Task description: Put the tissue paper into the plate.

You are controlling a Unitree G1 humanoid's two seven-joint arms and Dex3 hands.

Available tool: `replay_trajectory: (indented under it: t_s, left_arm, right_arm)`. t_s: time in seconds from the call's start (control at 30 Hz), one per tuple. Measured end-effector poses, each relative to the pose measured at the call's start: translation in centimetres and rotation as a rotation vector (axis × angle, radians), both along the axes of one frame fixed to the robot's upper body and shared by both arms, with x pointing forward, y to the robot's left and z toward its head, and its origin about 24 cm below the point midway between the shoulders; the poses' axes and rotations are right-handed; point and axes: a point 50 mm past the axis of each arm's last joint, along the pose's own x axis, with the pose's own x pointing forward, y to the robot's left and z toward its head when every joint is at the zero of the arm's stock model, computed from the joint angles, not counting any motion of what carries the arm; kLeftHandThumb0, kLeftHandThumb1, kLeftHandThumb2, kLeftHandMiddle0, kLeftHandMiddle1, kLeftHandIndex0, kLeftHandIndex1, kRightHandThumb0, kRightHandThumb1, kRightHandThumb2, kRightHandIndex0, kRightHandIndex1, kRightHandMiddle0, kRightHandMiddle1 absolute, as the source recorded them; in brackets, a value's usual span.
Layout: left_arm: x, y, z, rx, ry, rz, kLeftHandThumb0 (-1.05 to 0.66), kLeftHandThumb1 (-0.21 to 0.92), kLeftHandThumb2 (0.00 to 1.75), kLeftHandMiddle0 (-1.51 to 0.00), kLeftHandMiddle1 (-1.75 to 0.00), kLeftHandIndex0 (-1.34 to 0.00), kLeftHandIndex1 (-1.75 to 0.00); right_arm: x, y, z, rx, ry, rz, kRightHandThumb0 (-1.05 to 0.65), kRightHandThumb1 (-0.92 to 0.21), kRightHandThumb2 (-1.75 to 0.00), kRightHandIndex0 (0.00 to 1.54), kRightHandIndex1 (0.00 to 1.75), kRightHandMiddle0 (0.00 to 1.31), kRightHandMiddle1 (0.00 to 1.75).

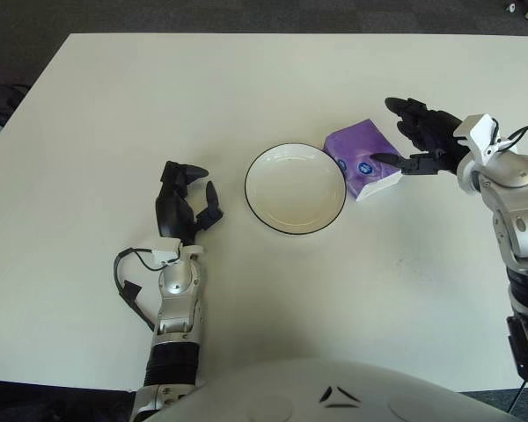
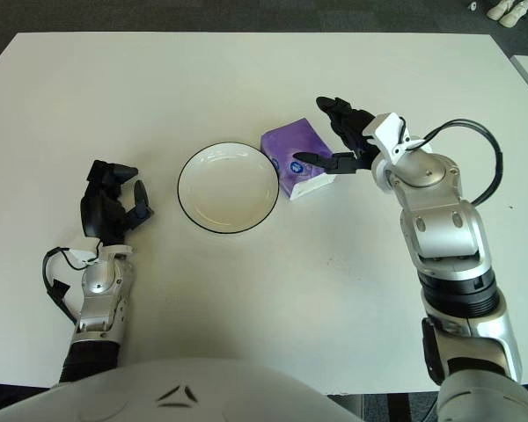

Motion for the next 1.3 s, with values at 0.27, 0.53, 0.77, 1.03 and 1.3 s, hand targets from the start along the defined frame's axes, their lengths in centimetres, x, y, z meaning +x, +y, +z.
replay_trajectory:
  t_s: [0.27,0.53,0.77,1.03,1.3]
  left_arm:
    - [-0.1,-0.3,-0.7,0.002,0.040,0.002,-0.43,0.46,1.15,-0.65,-1.47,-0.50,-1.75]
    - [0.0,-0.4,-0.8,0.001,0.041,0.000,-0.43,0.45,1.16,-0.66,-1.49,-0.50,-1.75]
    - [0.0,-0.4,-0.7,-0.003,0.031,0.005,-0.43,0.45,1.16,-0.66,-1.48,-0.51,-1.75]
    - [0.0,-0.6,-0.8,-0.014,0.031,0.017,-0.43,0.45,1.16,-0.65,-1.47,-0.50,-1.75]
    - [0.1,-0.9,-0.8,-0.017,0.035,0.017,-0.43,0.46,1.15,-0.64,-1.47,-0.50,-1.75]
  right_arm:
    - [-0.2,0.9,2.0,-0.078,0.122,-0.044,-0.71,-0.40,-0.66,0.00,0.00,0.00,0.00]
    - [0.2,2.2,3.2,-0.189,0.135,-0.030,-0.65,-0.32,-0.79,0.00,0.00,0.00,0.00]
    - [0.8,2.7,2.9,-0.260,0.172,-0.018,-0.69,-0.36,-0.75,0.00,0.00,0.00,0.00]
    - [1.1,2.8,2.4,-0.319,0.200,0.011,-0.76,-0.48,-0.63,0.00,0.00,0.00,0.00]
    - [1.7,3.7,1.6,-0.333,0.210,0.036,-0.81,-0.53,-0.56,0.00,0.00,0.00,0.00]
